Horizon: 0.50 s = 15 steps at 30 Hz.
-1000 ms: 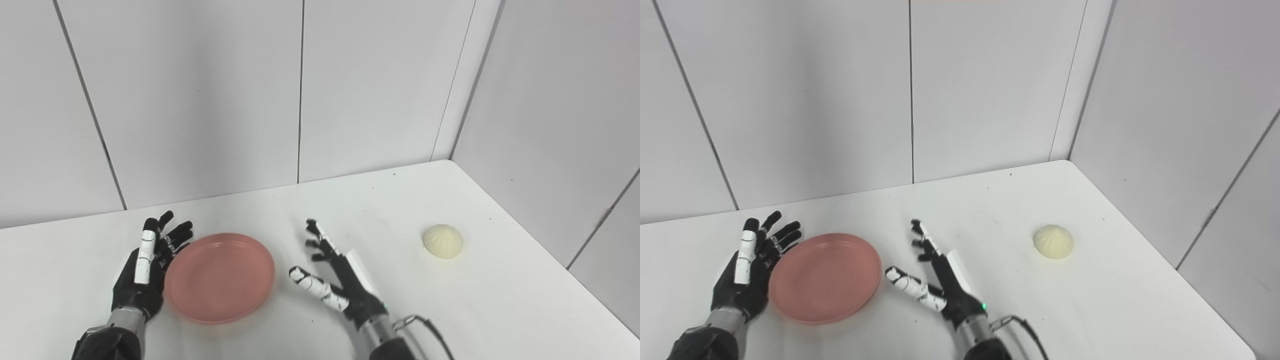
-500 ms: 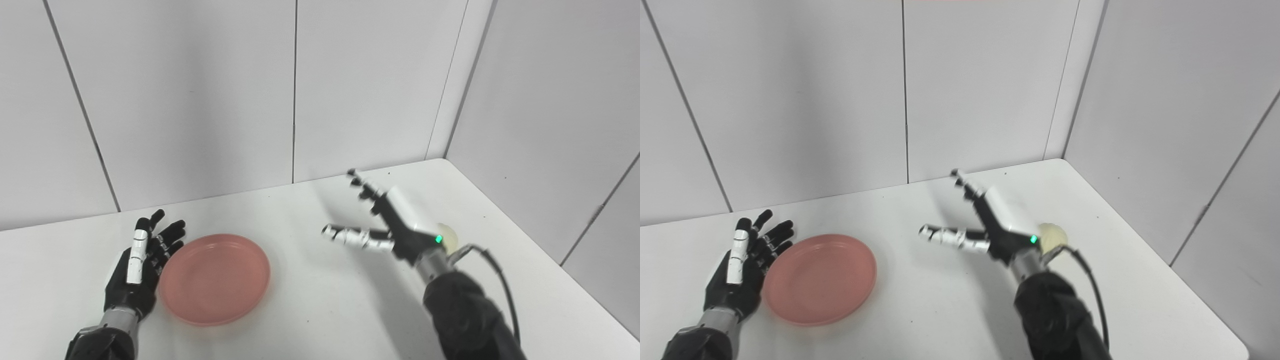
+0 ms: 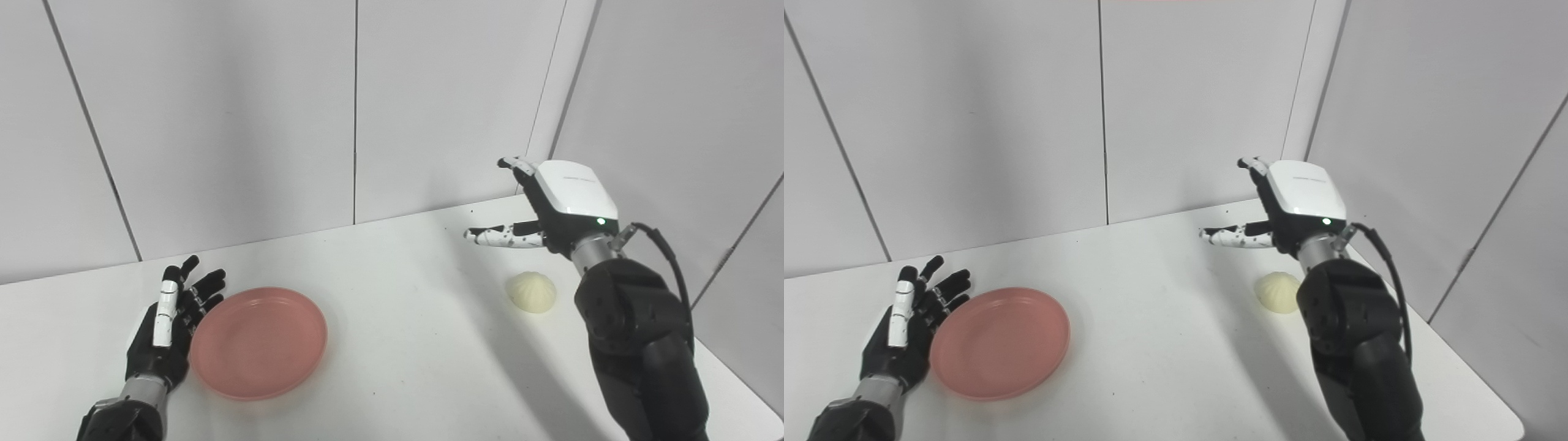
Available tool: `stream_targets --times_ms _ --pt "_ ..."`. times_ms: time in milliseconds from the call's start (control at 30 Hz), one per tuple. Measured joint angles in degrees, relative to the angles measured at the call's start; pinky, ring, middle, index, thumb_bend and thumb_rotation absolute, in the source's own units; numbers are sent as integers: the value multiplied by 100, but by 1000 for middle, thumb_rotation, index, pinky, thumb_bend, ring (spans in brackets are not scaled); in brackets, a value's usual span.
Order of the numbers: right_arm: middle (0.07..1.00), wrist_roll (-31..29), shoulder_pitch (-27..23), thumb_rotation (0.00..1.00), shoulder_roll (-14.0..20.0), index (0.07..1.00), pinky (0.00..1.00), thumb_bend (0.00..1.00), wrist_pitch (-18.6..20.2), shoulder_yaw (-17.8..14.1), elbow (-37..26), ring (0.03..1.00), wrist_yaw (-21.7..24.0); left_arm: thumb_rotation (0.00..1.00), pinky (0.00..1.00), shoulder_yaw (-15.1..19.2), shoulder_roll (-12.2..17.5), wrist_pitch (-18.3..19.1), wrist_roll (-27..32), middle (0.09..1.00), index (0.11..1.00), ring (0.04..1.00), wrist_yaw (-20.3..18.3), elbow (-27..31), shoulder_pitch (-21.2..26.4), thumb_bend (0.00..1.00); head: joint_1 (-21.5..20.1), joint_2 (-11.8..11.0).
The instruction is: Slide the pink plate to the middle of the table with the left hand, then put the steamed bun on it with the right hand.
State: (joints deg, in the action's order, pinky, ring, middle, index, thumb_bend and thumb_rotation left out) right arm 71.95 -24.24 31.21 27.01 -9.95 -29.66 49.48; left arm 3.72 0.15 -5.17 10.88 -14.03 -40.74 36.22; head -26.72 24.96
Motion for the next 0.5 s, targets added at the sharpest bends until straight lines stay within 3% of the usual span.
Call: stream_targets --times_ms 100,333,500 --pt "864 94 3 471 85 816 546 1000 -1 1 252 751 157 933 864 -7 -5 5 0 797 939 851 0 14 -7 702 26 17" --pt "859 59 97 332 343 780 559 1000 -9 26 930 772 171 911 849 -17 1 6 -4 802 929 839 10 43 -27 714 53 35" --pt "823 18 97 341 531 783 557 1000 -12 227 1316 739 253 901 858 -22 -6 5 -3 807 926 839 19 26 -23 731 62 35"
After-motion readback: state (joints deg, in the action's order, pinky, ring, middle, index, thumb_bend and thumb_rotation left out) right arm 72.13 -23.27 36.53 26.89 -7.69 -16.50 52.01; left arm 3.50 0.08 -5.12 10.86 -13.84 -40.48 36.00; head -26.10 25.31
